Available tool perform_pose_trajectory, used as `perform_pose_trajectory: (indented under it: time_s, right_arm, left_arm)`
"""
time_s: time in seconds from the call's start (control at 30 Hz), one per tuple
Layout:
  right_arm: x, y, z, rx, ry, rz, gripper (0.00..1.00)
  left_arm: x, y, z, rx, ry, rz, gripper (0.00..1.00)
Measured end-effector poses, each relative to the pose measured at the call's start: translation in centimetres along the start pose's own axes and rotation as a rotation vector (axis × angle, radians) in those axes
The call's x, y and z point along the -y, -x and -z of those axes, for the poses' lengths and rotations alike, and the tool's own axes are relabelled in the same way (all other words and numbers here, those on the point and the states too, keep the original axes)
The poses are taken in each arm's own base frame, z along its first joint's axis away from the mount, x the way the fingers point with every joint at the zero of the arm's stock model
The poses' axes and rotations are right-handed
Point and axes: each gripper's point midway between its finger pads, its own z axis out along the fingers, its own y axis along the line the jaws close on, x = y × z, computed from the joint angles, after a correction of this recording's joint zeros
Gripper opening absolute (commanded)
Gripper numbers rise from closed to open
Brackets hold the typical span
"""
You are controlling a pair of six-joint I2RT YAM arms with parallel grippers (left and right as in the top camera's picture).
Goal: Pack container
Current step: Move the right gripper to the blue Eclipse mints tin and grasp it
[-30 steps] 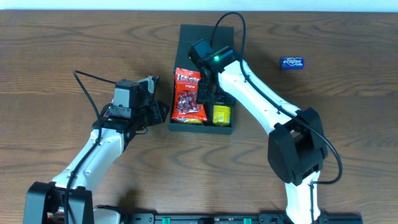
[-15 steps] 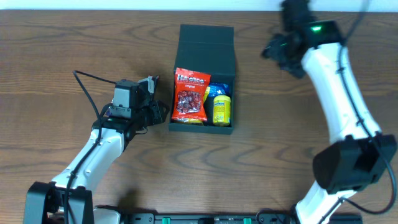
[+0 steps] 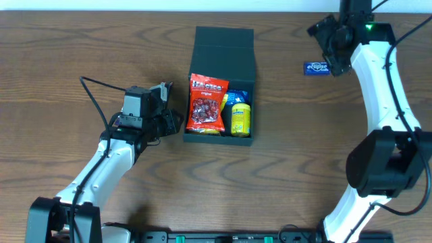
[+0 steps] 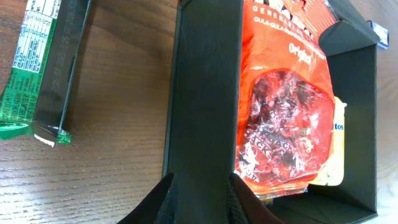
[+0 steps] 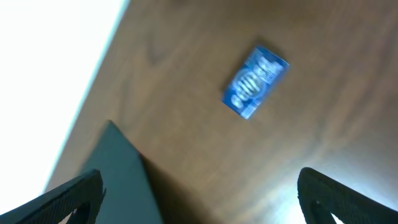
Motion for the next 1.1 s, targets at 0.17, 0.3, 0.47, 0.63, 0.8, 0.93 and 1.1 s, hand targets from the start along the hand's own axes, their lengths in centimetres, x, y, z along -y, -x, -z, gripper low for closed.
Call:
perform_pose_trajectory:
  time_s: [0.17, 0.3, 0.47, 0.63, 0.8, 0.93, 1.1]
  right_arm:
    - [-0.5, 0.5, -0.8, 0.016, 0.022, -0.102, 0.97]
    - [0.9, 0.3, -3.3, -0.008, -0.030, -0.183, 0.90]
    - [2.5, 0.9, -6.2, -0.052, -0.089, -0.261, 0.89]
    - [2.2, 2.5, -7.8, -0.083, -0.136, -0.294, 0.89]
    - [2.3, 2.3, -9.1, -0.123, -0.193, -0.294, 0.89]
    - [3.1, 1.2, -10.3, -0.169, -0.227, -0.303, 0.89]
    - [3.8, 0.2, -11.5, -0.205, -0.249, -0.312, 0.88]
  left_arm:
    - [0.0, 0.0, 0.0, 0.000, 0.000, 0.000, 0.27]
    - [0.0, 0.0, 0.0, 0.000, 0.000, 0.000, 0.27]
    - [0.0, 0.0, 0.0, 0.000, 0.000, 0.001, 0.27]
    - [0.0, 0.0, 0.0, 0.000, 0.000, 0.000, 0.27]
    - [0.0, 0.0, 0.0, 0.000, 0.000, 0.000, 0.27]
    - [0.0, 0.0, 0.0, 0.000, 0.000, 0.000, 0.27]
    - [0.0, 0.0, 0.0, 0.000, 0.000, 0.000, 0.28]
